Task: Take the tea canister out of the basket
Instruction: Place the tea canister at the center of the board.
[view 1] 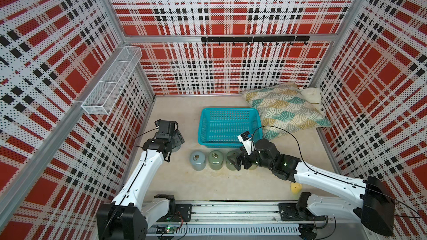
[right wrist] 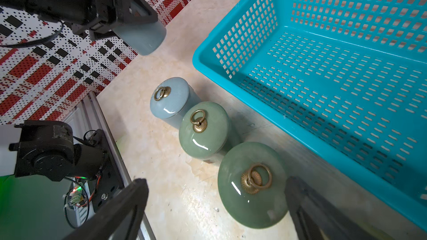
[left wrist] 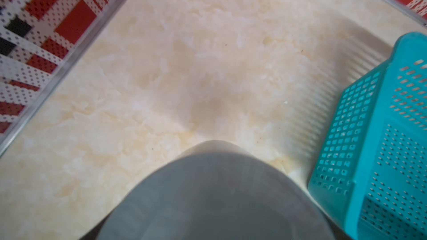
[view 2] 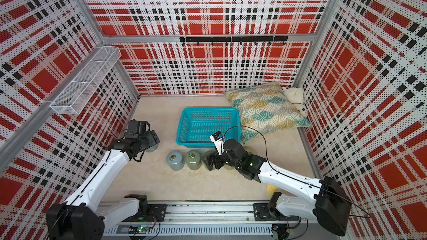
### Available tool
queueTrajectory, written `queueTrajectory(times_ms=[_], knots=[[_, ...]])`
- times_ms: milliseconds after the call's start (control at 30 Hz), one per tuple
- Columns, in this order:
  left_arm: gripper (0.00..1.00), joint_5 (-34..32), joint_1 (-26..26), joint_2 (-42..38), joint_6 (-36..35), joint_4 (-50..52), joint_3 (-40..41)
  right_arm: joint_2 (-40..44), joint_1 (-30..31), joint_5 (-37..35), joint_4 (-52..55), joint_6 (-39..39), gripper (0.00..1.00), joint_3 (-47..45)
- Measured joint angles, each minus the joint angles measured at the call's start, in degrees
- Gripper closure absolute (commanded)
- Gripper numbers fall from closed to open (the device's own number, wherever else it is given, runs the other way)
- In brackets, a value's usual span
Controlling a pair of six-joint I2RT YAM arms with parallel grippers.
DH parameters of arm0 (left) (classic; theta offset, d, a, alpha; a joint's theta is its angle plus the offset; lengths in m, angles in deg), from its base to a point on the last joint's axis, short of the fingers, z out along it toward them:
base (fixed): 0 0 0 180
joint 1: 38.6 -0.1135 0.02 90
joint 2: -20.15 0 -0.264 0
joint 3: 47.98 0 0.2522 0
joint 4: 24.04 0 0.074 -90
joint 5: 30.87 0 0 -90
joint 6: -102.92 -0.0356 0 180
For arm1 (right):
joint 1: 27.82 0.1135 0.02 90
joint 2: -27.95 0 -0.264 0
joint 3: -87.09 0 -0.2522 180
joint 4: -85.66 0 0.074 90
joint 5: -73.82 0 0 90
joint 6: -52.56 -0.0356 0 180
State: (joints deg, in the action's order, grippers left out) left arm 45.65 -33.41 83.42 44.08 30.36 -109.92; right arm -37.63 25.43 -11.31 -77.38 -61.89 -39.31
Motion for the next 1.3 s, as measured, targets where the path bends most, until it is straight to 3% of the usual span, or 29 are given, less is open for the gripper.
queueTrajectory(times_ms=[233,733,933,1300], knots=[[0.26,0.87,0.61,0.00,4.44,-1.20,6.05,0.87,0.48,-0.09,0.00,-0.02,0.00,0.00],[0.26,-5.05,7.82,0.09,13.44,-5.33,11.21,0.90,2.58,0.83,-0.39,0.96,0.00,0.04],[0.26,-6.64,10.62,0.39,15.32,-6.82,13.27,0.90,4.15,1.68,-2.01,2.05,0.00,0.04],[0.25,-7.65,10.75,2.75,16.63,-9.11,15.04,4.33,5.46,2.64,-7.30,3.17,0.00,-2.38]])
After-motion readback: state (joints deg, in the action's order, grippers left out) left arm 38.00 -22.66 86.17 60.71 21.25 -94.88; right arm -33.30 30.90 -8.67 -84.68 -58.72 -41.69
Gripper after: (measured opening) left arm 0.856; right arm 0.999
